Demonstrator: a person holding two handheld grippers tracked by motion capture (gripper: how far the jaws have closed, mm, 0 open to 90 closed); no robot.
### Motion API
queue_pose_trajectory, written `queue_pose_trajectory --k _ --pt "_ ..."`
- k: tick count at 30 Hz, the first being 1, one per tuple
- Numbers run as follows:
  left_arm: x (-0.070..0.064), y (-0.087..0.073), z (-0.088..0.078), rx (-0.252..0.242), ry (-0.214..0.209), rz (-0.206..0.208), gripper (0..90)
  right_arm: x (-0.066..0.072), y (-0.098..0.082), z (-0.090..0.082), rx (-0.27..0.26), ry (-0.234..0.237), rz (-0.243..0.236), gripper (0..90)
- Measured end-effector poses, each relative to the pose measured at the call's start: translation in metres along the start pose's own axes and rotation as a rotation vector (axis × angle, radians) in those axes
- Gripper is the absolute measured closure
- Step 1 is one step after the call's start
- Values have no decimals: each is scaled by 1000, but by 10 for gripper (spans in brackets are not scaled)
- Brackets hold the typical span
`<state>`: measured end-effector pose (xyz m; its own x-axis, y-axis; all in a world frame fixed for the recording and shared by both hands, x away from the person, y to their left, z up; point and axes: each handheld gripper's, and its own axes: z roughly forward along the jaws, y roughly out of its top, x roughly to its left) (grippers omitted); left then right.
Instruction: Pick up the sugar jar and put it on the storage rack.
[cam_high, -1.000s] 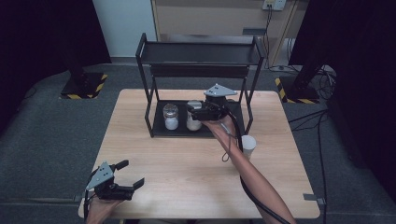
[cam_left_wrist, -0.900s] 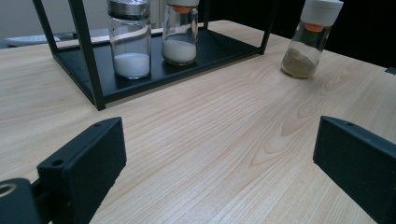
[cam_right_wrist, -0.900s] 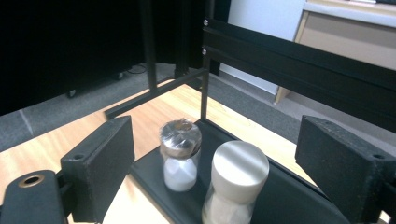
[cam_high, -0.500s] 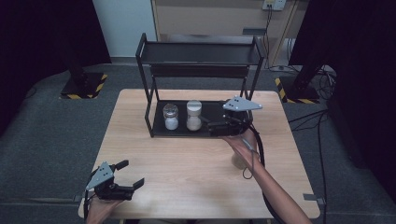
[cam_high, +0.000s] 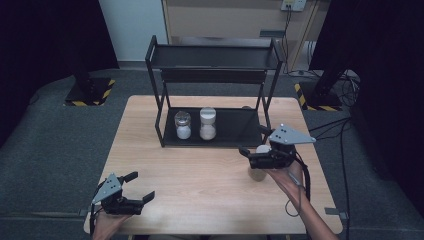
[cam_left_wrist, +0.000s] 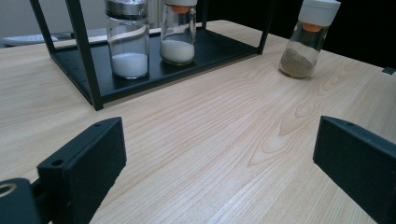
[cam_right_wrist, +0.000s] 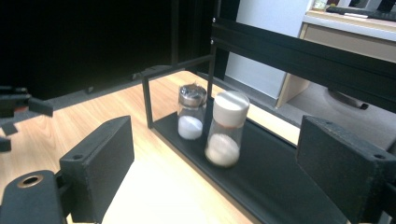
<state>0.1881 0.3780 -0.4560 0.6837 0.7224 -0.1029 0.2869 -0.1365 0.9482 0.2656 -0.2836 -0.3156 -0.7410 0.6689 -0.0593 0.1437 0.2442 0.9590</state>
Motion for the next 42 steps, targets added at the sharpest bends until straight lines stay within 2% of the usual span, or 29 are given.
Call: queue_pose_trajectory --k 6,9,20,32,42 --pt "1 -1 0 -4 -7 -2 14 3 -20 -26 -5 -22 -4 115" --pt "2 -1 0 -9 -14 -2 14 4 -32 -37 -8 -28 10 115" --pt "4 -2 1 -17 -43 9 13 8 -70 -64 -11 -47 39 114" --pt "6 -3 2 -18 -61 17 13 11 -112 -65 29 -35 80 113" --pt "8 -4 2 -26 -72 14 12 10 -131 -61 39 -36 95 113"
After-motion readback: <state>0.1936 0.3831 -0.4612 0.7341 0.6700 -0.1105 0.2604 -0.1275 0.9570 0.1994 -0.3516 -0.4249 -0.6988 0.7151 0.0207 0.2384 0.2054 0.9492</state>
